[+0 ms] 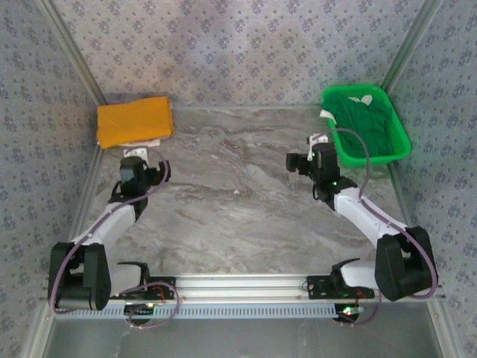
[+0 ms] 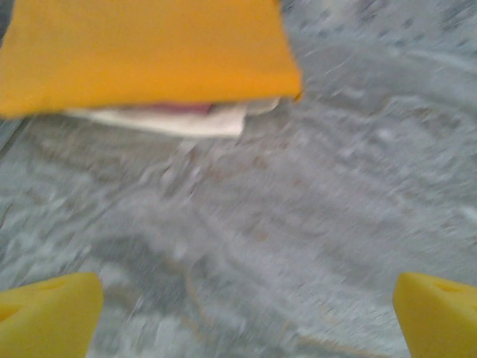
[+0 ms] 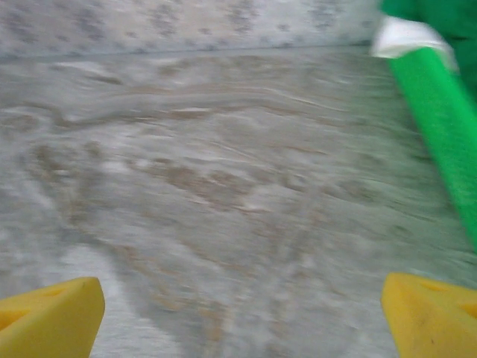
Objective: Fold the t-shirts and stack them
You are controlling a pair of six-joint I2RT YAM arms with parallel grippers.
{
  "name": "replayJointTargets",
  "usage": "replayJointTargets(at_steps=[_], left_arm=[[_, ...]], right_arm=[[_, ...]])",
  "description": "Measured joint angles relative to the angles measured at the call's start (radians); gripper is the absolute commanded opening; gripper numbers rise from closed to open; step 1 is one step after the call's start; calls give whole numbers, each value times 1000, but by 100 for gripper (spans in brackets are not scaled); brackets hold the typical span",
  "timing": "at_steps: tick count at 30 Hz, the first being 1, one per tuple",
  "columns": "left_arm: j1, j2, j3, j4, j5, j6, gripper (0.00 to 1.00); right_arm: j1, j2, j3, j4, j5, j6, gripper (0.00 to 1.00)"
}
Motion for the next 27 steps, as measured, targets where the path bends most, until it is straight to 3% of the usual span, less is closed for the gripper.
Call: replayJointTargets(at_steps=[6,10,17,24,27], left_arm=[[0,-16,-118,97,-140,-13,100],[0,26,-165,196,-197,22,100],[5,108,-208,377,-185,101,100],[45,290,-214,618,-80,124,100],[43,334,-220,644,-26,146,100]], right_arm=[[-77,-31,-149,95,173,-74,100],[-136,-12,-219,169,176,-112,100],[-243,72,-314,381,68,-157,100],[-328,161,-370,621,-96,-166,100],[-350,224,-371,682,-173,-169,100]])
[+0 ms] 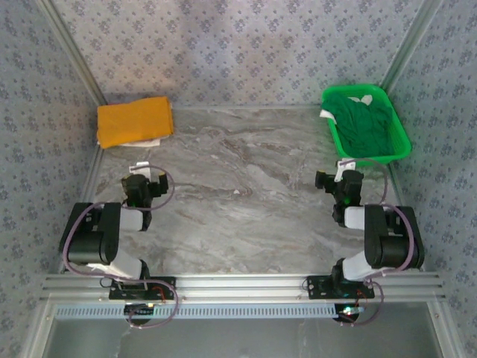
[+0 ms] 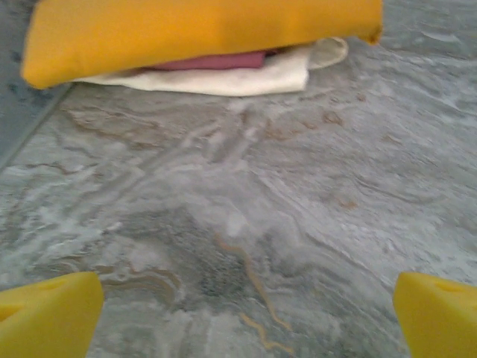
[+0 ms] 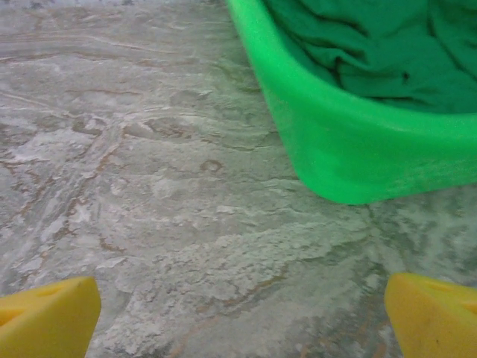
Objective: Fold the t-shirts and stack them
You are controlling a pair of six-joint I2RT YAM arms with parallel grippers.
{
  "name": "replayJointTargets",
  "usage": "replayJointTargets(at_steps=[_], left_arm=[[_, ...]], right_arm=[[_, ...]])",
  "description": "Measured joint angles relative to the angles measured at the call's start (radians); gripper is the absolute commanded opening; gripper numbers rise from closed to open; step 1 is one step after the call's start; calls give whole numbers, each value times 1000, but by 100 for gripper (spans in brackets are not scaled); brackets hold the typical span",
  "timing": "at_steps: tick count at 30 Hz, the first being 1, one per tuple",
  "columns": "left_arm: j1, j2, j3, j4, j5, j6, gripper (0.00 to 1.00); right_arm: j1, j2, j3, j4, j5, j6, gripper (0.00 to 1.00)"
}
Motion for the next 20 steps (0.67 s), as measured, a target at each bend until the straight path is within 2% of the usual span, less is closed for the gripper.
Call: replayJointTargets(at_steps=[4,10,20], left_arm=[[-10,0,-5,38,30,19,100],[51,5,59,-20,67,-5,100],[53,5,64,-31,86,-13,100]], right_arm=[[2,24,2,5,-53,-1,100],[17,24,3,13,-49,-2,100],[19,24,6,14,-49,-5,100]])
